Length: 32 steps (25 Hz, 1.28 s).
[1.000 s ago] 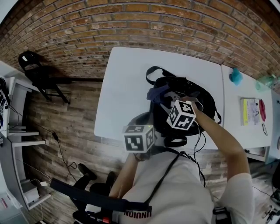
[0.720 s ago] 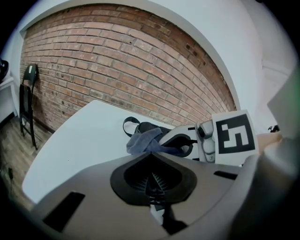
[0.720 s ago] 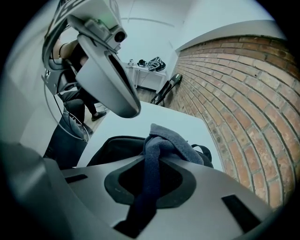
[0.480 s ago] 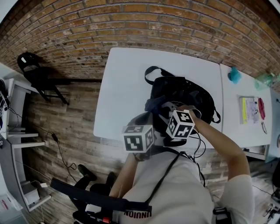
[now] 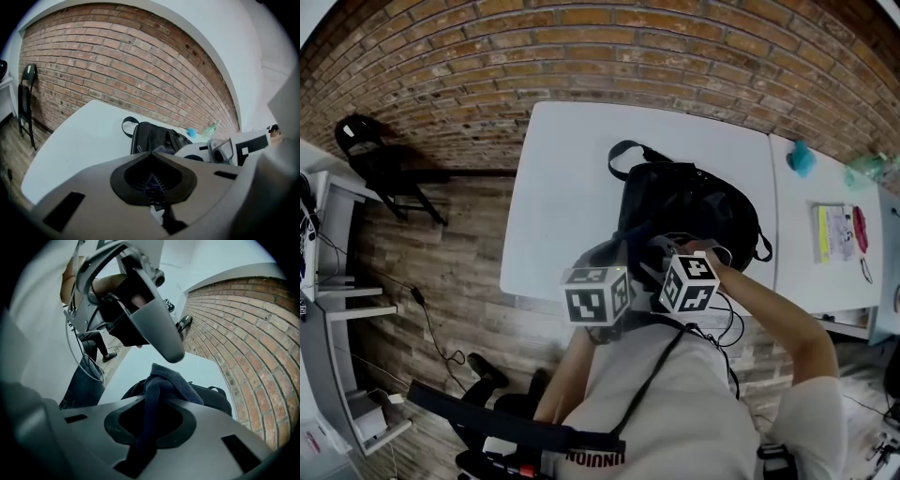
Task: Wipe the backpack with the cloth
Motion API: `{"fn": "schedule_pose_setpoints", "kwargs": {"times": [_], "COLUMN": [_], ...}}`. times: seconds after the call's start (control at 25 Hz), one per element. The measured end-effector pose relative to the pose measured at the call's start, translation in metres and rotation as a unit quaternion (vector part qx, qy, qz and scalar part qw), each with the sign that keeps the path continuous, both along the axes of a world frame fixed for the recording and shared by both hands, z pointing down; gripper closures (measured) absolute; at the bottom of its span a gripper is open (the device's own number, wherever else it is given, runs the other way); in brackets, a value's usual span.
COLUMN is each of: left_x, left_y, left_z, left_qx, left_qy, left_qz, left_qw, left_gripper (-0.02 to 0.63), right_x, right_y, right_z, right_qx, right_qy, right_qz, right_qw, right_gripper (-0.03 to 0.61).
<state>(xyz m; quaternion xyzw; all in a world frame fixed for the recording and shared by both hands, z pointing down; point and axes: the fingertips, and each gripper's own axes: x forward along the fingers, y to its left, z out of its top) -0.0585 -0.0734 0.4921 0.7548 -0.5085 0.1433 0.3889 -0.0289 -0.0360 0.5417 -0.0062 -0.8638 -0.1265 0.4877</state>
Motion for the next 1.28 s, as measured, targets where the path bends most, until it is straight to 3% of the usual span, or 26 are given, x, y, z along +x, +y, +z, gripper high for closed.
{"fn": "schedule_pose_setpoints", "kwargs": {"times": [0.48, 0.72, 0.88, 1.04, 1.2, 1.28], "left_x": [-0.004, -0.004, -0.010, -0.019, -0.024, -0.025], "left_y": [0.000, -0.003, -0.007, -0.016, -0.033, -0.041], "left_z": [0.002, 0.004, 0.006, 0.001, -0.011, -0.011], "left_qx": [-0.006, -0.010, -0.015, -0.012, 0.008, 0.019], "left_qy": [-0.001, -0.001, 0.009, 0.023, 0.023, 0.005], "left_qz": [0.007, 0.019, 0.020, 0.019, 0.026, 0.033], "left_qw": [1.0000, 0.9998, 0.9997, 0.9995, 0.9994, 0.9993], "left_gripper": [0.609, 0.609, 0.609, 0.609, 0.609, 0.609], "right_x": [0.007, 0.010, 0.008, 0.009, 0.029, 0.044], "right_y": [0.032, 0.058, 0.057, 0.033, -0.007, -0.027], "right_z": [-0.004, 0.002, -0.007, -0.031, -0.054, -0.064], "right_qx": [-0.035, -0.075, -0.109, -0.149, -0.140, -0.127], "right_qy": [-0.009, 0.003, -0.041, -0.128, -0.204, -0.249], "right_qz": [-0.014, -0.030, 0.030, 0.159, 0.290, 0.350], "right_qw": [0.999, 0.997, 0.993, 0.968, 0.924, 0.894], "right_gripper": [0.540, 0.540, 0.540, 0.540, 0.540, 0.540]}}
